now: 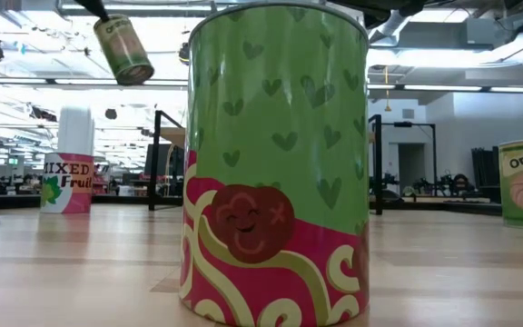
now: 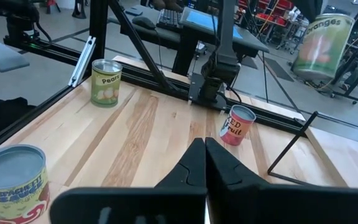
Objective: Pick and place cans onto a shelf
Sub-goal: Put the top left green large can on the shelf
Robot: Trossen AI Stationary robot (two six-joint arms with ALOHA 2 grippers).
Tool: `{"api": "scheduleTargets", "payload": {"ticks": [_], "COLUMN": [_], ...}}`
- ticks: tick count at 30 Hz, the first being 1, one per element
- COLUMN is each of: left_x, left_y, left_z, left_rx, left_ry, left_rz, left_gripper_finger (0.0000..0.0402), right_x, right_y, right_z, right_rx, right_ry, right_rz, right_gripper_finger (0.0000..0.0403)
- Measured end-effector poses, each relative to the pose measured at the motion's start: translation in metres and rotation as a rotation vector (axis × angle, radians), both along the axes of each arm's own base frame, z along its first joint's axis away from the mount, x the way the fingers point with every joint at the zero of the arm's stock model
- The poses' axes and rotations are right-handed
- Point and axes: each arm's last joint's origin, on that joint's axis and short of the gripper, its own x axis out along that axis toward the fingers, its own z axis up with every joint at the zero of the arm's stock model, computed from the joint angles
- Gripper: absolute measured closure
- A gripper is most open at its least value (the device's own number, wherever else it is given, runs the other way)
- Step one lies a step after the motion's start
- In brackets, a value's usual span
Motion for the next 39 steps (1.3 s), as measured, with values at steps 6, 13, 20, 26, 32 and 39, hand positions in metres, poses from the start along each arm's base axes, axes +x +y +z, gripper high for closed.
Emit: {"api": "scheduleTargets", "payload": {"ticks": [6, 13, 20, 26, 32, 39], "left_x": [0.041, 0.090, 0.130, 0.147, 0.156, 0.154], "left_y": [-0.021, -0.069, -0.108, -0.111, -0.113, -0.113], "left_z": [-0.011, -0.035, -0.082, -0.122, -0.158, -0.171], "left_rx": [-0.052, -0.097, -0.084, -0.030, -0.057, -0.079], "left_ry": [0.077, 0.180, 0.271, 0.369, 0.375, 0.353], "left_rz": [-0.161, -0.332, -0.426, -0.391, -0.440, -0.391], "left_gripper_finger": [0.0401, 0.0401, 0.0401, 0.0401, 0.0401, 0.0401], "right_x": [0.000, 0.000, -0.001, -0.001, -0.001, -0.001], "right_y": [0.000, 0.000, 0.001, 0.004, 0.004, 0.004], "right_z": [0.000, -0.001, -0.002, -0.002, -0.002, -0.002], "right_rx": [0.000, 0.008, 0.014, 0.022, 0.021, 0.020], "right_ry": [0.002, 0.015, 0.017, 0.019, 0.020, 0.025], "right_rz": [0.001, 0.009, 0.011, 0.019, 0.019, 0.019], "right_gripper_finger": [0.0395, 0.0395, 0.0395, 0.0395, 0.0395, 0.0395]}}
